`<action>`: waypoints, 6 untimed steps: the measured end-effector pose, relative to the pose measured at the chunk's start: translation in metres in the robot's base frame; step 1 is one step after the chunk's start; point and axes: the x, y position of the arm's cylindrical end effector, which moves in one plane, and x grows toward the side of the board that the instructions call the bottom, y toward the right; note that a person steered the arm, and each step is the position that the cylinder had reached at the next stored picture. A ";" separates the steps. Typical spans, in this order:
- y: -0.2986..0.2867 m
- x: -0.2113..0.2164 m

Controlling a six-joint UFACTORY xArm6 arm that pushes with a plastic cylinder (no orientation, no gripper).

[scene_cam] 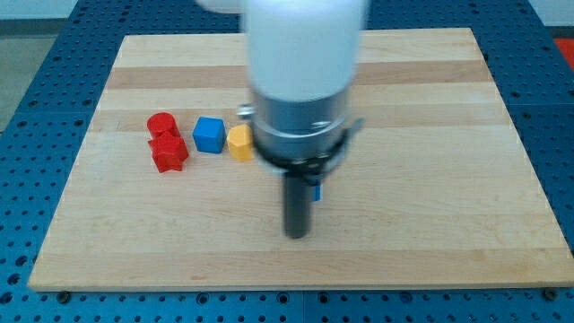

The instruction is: Separate the triangle from the heart

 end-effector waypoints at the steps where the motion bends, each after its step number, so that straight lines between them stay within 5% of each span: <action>1: -0.034 -0.035; 2: 0.001 -0.067; 6: 0.151 0.041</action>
